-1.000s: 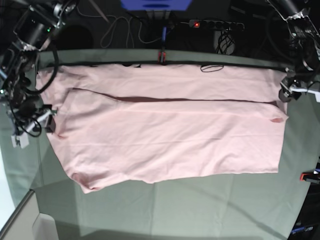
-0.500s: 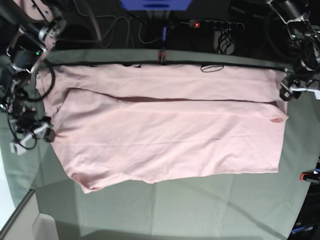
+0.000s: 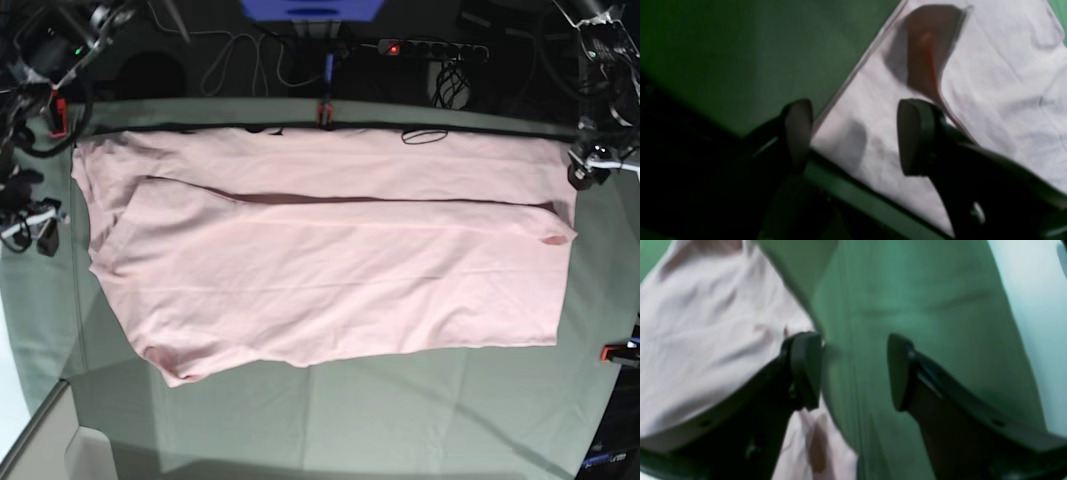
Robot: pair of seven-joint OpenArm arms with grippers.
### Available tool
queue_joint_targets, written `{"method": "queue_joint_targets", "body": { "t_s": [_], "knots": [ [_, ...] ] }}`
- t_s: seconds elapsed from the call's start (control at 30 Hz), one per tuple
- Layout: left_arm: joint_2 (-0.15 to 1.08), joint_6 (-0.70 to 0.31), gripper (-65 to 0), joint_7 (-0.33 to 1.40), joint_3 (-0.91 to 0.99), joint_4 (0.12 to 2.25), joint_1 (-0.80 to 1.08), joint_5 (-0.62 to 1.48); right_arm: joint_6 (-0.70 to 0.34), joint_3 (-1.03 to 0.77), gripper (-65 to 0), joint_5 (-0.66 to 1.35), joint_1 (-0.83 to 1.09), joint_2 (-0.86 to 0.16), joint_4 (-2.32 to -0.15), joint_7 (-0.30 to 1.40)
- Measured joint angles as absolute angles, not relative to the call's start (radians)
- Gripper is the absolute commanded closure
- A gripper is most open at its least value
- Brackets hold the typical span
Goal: Layout the t-shirt on the table in an organized manner, then fold the t-shirt properly
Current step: 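Release the shirt edge with both grippers and raise them, then move both grippers to the shirt's side edges and grasp them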
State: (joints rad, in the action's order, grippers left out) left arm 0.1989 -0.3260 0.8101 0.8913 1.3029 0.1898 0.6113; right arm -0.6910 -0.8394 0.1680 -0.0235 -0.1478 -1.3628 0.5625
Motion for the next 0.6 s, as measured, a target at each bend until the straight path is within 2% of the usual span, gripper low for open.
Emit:
{"method": "queue_joint_targets", "body": {
  "t_s": [0.17,0.27,0.37,0.47,0.6],
  "knots": [
    [0.196,-0.322,-38.9,0.828,0.893,1.360,0.169,0.603,-0.691,-0.837,-31.9,0.164,-0.030,-0.137,-1.384,0.565],
    [0.202,-0.326,-38.9,0.819,0.888,1.401,0.090,0.606,-0.690,-0.828,-31.9,0.164,-0.075,-0.146,-1.385,0.565],
    [0.205,-0.321,-38.9,0.814,0.882,1.401,-0.012,0.602,-0.690,-0.747,-31.9,0.166,-0.118,-0.171,-1.358,0.560],
    [0.219,-0.318,-38.9,0.817,0.878,1.351,-0.105,0.506,-0.691,-0.656,-31.9,0.170,-0.169,-0.188,-1.295,0.553],
    [0.229,-0.323,-38.9,0.801,0.802,1.212,-0.249,0.356,-0.698,-0.553,-31.9,0.170,-0.265,-0.219,-1.104,0.542]
  ]
}}
